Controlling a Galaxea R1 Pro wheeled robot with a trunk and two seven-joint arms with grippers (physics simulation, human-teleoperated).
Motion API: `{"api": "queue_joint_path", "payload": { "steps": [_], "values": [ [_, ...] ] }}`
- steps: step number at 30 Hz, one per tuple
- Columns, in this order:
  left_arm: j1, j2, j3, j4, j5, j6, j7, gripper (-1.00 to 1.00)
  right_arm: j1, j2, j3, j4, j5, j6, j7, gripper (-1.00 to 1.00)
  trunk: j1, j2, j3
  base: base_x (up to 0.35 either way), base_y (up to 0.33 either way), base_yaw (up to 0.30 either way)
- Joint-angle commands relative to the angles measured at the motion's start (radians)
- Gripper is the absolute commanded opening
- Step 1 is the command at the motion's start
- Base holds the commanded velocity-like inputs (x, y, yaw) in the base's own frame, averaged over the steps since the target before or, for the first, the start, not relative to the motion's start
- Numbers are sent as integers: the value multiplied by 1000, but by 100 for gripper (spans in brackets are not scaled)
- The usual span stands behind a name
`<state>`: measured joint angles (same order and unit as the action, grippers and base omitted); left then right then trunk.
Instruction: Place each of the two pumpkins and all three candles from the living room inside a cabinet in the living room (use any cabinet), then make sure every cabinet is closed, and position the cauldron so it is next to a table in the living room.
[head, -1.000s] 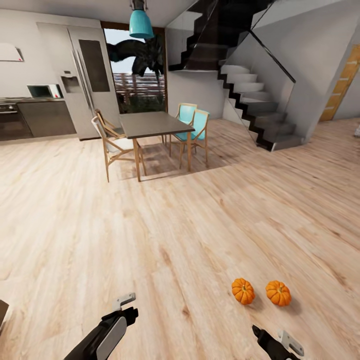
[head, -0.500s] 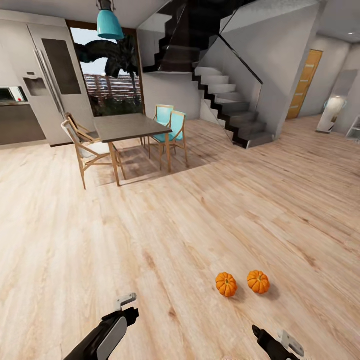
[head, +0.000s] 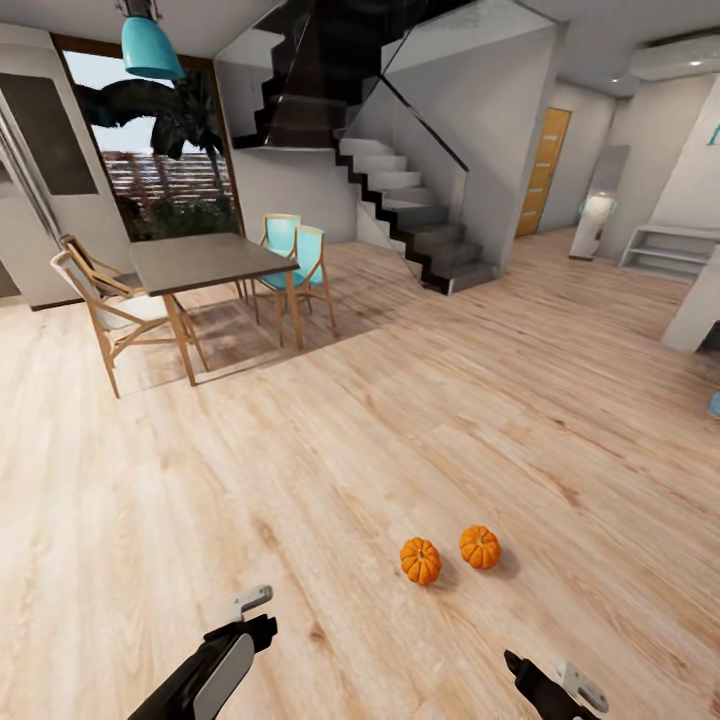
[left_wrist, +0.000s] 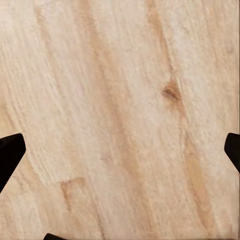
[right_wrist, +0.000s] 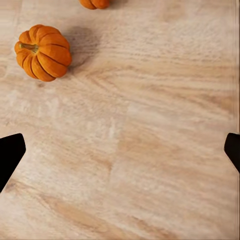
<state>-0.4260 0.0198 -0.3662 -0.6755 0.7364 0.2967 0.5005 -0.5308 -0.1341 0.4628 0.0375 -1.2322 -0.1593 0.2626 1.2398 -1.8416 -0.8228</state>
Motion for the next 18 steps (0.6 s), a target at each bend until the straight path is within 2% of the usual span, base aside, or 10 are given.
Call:
{"api": "queue_joint_path", "payload": {
  "steps": [1, 18],
  "values": [
    [0, 1, -6, -2, 7, 2, 9, 100, -1, 1, 8, 4, -10, -3, 8, 100, 0, 0, 0, 0, 0, -279],
    [0, 1, -8, 11, 5, 2, 9, 100, -1, 1, 8, 4, -10, -2, 10, 100, 0, 0, 10, 0, 0, -279]
  ]
}}
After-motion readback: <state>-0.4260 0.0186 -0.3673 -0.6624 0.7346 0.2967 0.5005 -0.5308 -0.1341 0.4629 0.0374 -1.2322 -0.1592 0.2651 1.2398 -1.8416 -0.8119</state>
